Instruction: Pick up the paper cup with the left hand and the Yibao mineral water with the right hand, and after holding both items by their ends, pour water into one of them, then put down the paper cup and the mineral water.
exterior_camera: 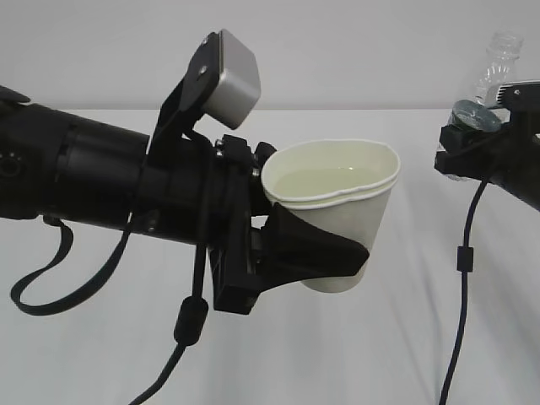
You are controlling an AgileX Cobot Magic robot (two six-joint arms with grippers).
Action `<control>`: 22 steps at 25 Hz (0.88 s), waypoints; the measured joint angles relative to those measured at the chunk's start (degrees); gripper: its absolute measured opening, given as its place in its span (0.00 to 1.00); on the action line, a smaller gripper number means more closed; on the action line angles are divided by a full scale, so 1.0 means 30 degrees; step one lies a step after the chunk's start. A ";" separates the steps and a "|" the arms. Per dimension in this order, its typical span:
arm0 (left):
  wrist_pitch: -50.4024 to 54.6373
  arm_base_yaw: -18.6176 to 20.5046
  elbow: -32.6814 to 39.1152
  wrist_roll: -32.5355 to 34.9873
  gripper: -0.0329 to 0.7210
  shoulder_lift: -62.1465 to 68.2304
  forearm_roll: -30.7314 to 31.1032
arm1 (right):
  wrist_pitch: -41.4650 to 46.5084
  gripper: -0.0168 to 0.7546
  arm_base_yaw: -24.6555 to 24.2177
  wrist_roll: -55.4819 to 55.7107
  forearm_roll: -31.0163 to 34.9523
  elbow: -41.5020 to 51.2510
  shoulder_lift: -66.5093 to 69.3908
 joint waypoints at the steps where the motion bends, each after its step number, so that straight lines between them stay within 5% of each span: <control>1: 0.0000 0.0000 0.0000 0.0000 0.60 0.0000 -0.0018 | 0.0000 0.47 0.0000 -0.0035 0.0000 -0.0060 0.0136; 22: 0.0610 0.0000 0.0000 0.0000 0.60 0.0000 -0.0155 | -0.0677 0.47 0.0000 -0.0551 0.0031 -0.1269 0.2717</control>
